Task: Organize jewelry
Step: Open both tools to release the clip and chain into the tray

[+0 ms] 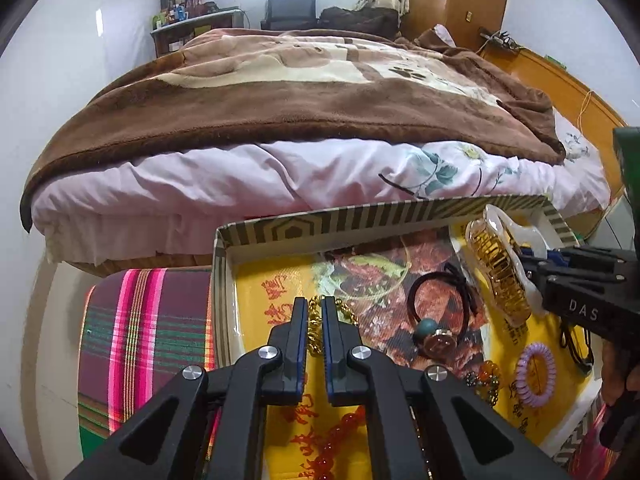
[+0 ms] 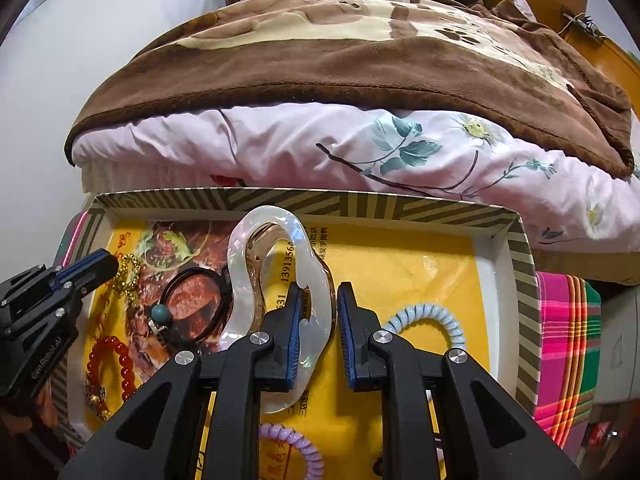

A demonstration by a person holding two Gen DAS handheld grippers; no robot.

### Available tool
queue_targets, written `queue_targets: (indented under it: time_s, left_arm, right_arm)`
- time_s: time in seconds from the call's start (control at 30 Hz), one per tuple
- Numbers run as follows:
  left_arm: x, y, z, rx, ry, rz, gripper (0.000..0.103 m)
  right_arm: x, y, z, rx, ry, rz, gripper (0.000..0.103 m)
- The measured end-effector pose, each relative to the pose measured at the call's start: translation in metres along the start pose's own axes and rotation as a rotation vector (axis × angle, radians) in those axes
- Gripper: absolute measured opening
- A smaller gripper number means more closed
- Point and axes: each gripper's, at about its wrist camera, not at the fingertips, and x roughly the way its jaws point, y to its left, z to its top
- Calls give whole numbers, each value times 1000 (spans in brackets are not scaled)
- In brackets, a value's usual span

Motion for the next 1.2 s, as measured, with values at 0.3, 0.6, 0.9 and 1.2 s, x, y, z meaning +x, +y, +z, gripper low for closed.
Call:
queue_targets:
  time_s: [0.3,0.6,0.9,1.2]
  left_arm:
    - [1,1,-1,-9,7,14,37]
    - [-4,-5,-6,5,6,16,58]
    - [-36,-9,-15,1,-36,23,69]
    - [-98,-24,-51,24,-123,16,70]
  right_arm:
    - [-5,0,0,1,-23,0,30]
    - [-14,-2,-3,11,-43,13,45]
    - [-40,-1,-13,36,-79,45,46]
    - [-87,3,-45,28,-133,93,46]
